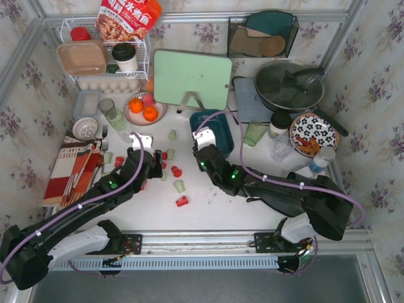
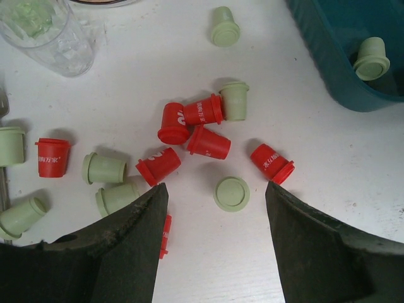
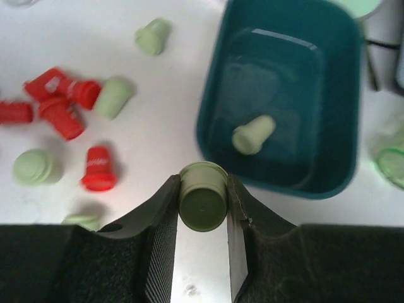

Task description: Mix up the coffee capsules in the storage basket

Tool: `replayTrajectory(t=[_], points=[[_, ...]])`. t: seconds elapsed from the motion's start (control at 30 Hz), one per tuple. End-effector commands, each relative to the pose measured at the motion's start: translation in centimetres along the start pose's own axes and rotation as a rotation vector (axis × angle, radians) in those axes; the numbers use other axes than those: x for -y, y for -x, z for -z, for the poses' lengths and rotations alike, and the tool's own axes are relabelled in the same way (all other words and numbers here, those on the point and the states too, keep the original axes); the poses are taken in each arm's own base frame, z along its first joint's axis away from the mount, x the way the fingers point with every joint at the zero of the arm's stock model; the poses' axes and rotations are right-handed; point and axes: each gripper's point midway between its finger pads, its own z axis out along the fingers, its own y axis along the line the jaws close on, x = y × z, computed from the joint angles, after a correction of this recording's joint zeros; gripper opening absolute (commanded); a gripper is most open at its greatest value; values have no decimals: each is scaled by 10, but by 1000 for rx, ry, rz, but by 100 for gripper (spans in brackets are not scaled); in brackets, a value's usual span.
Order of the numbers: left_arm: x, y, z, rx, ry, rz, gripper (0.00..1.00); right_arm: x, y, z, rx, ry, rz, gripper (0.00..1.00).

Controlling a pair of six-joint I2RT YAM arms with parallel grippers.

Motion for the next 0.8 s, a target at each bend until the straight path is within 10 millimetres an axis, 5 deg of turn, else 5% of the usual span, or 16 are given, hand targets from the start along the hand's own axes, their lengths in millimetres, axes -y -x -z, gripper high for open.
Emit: replayTrajectory(t=[0.0, 0.33, 0.6, 0.77], points=[[-2, 2, 1, 9, 7, 6, 66, 40, 37, -9, 125, -149, -2, 0], [-3, 3, 3, 19, 9, 11, 67, 90, 26, -47, 136, -190, -112, 0], [-2, -1, -3, 0, 17, -1, 67, 88, 7, -71, 75, -145, -113, 2], [-2, -3, -5, -7, 21, -7, 67, 82, -9, -82, 3, -137, -109, 27]])
